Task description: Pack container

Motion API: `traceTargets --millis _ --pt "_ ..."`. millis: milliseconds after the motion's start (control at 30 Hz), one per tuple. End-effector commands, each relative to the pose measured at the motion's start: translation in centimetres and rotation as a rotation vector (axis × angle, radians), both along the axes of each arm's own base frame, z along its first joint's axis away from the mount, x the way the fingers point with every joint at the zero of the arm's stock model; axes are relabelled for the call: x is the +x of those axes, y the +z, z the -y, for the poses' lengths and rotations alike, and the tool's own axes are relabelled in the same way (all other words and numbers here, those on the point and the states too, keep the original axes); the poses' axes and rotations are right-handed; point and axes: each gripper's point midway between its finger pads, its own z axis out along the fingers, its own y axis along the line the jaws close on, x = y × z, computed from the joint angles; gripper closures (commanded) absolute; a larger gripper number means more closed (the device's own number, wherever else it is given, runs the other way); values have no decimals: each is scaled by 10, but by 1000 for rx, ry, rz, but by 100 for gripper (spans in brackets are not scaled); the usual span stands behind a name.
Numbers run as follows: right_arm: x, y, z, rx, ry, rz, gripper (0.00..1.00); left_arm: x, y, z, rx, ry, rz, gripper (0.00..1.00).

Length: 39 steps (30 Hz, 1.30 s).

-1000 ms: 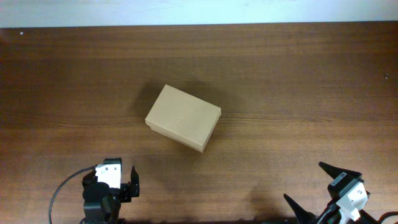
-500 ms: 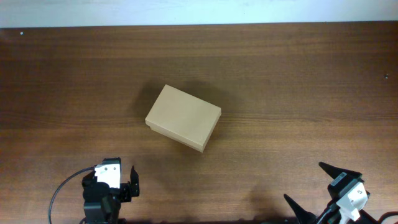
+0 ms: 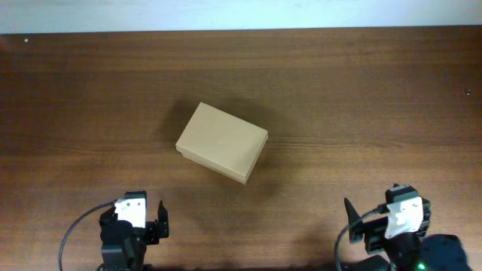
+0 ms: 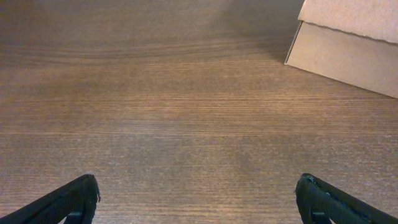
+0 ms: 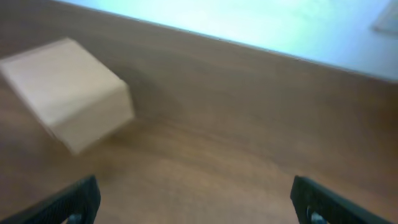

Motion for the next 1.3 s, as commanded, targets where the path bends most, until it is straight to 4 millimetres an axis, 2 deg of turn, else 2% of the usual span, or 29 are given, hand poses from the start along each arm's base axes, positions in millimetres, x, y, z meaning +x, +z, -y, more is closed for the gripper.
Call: traceTargets --millis 0,33,67,100,133,600,1267 --pt "10 -26 13 14 -96 9 1 0 -2 -2 1 12 6 0" --pt "15 -48 17 24 -129 -11 1 0 -2 -2 1 12 6 0" --pt "17 -58 19 29 -142 -21 1 0 -2 -2 1 12 6 0" --pt "20 -83 24 42 -173 -44 1 0 -2 -2 1 12 6 0" --pt "21 -97 25 51 -185 -55 1 0 -2 -2 1 12 6 1" --pt "23 -172 18 85 -157 -204 1 0 -2 -2 1 13 6 0" --pt "25 -176 20 80 -164 -203 1 0 -2 -2 1 12 6 1"
